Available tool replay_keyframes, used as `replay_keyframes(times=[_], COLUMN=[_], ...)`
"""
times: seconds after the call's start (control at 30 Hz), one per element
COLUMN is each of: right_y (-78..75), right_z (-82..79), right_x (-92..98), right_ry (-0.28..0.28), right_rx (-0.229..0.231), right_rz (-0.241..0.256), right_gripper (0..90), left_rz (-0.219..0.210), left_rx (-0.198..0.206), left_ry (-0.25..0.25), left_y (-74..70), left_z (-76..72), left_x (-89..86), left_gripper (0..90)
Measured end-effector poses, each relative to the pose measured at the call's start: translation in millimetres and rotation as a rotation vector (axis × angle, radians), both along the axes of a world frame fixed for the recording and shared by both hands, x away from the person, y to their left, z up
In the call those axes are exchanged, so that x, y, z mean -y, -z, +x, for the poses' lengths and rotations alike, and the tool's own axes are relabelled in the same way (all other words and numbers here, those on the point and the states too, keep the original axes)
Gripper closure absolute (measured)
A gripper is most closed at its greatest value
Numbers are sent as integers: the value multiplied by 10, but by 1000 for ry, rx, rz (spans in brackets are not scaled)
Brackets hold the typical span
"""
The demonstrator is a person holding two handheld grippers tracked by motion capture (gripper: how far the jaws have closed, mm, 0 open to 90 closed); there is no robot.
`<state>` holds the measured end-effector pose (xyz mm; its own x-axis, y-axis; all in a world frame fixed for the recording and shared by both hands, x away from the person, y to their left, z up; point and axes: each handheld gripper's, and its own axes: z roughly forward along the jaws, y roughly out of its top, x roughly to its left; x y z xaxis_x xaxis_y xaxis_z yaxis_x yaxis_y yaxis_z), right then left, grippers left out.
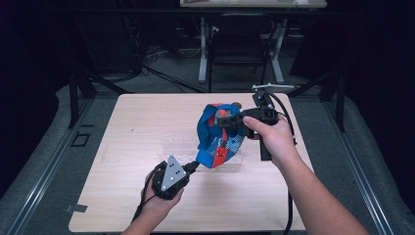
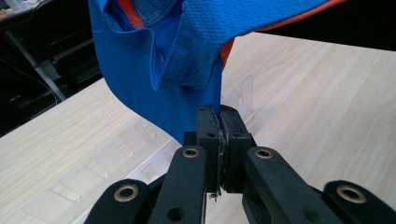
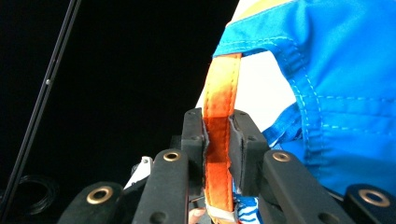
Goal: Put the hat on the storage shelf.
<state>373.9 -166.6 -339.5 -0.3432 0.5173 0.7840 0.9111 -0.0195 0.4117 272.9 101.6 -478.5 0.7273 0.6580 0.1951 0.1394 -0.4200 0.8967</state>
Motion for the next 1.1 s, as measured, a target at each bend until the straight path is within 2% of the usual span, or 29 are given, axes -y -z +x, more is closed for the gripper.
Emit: replay_keyframes(times=[0.1,0.37,0.43,0.63,0.93,1.1], right_y=[36,133,153,201,253,229], right_z=[30,91,100,131,134,122], right_x=[-4,-33,-41,-72,-79,-36], right_ry=[-1,3,-1,1,-9,-3], right_rx=[-6,-24,-25,-36,-38,-35], right_rz=[-2,-1,-3,3,1,18], right_gripper=[764,760,760,754,736,719], left_rz=[-16,-25,-25,-58,-57,-44], left_rx=[-9,-9,-20,-38,-30,-19], left_ry=[3,-2,-7,-3,12,26], left_y=[29,99,120,191,216,185], left_z=[55,144,167,223,230,240], left_x=[-1,-24,-33,-82,-149,-140], left_gripper=[889,888,889,888,888,888])
